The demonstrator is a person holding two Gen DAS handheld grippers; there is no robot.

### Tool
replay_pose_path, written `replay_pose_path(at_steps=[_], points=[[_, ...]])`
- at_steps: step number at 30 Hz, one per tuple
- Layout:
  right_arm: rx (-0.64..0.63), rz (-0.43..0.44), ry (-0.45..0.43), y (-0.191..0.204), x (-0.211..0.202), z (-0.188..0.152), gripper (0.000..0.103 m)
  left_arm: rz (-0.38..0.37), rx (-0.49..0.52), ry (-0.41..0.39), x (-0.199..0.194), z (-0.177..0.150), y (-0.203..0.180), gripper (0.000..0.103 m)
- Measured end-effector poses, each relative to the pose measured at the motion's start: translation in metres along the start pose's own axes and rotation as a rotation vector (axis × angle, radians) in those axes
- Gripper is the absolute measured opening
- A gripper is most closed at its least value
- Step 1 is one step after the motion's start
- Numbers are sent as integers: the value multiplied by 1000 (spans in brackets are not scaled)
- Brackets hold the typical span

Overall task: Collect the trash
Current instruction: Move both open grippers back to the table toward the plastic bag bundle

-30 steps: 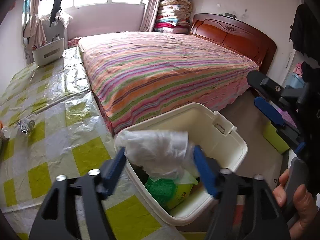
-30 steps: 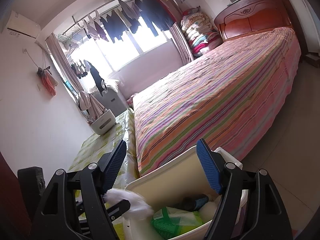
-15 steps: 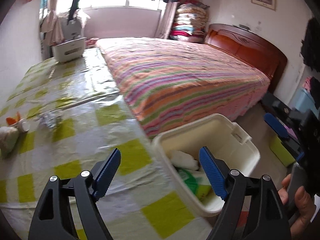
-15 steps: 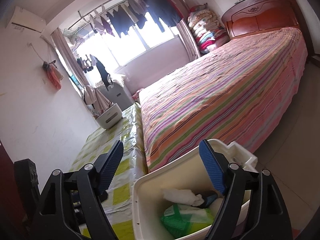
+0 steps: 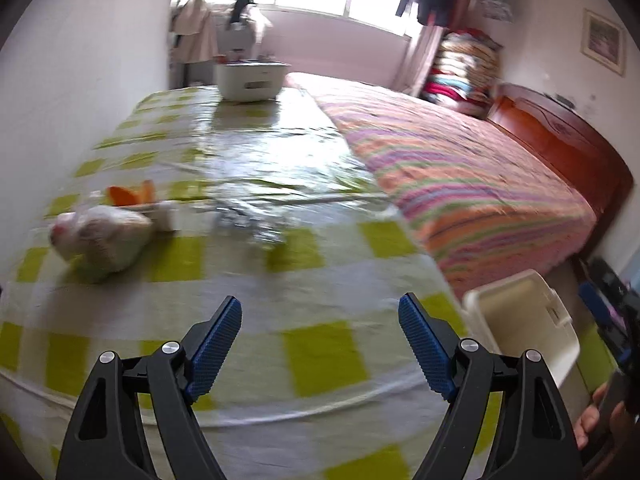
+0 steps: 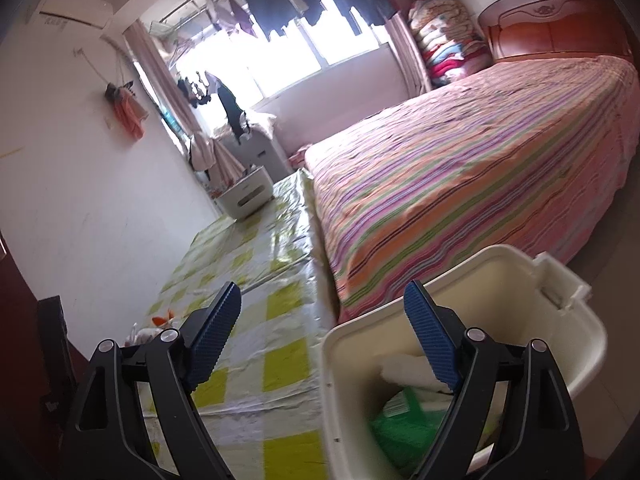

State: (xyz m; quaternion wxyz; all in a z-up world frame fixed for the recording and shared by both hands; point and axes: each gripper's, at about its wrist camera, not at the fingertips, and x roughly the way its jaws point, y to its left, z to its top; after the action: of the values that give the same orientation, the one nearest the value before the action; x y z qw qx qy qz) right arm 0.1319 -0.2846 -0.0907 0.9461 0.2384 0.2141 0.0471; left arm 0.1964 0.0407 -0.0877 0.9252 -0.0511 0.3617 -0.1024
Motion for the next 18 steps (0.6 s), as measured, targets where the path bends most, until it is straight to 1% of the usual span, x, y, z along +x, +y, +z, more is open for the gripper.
replay_pose_path(at_steps=[4,7,9,11,13,15,18], points=[[-9,25,34,15,11,-7,82,57,-88,-23,-6,8,44,78],[-16,40,53,24,17,-10,82,71,-216,-21,-7,14,88,78],[-16,52,62,28,20,-12,82,69,-339,-6,-5,15,124,78],[-15,61,75,32,23,-13,82,74,-406,6,-1,17,147,78],[-12,70,90,35,28,-15,82,104,-430,11,2,18,161,78],[-6,80,106,37,33,-17,82,137,-424,17,7,21,172,78],[-4,88,126,41,39,-20,82,149,-434,38,15,22,182,78]])
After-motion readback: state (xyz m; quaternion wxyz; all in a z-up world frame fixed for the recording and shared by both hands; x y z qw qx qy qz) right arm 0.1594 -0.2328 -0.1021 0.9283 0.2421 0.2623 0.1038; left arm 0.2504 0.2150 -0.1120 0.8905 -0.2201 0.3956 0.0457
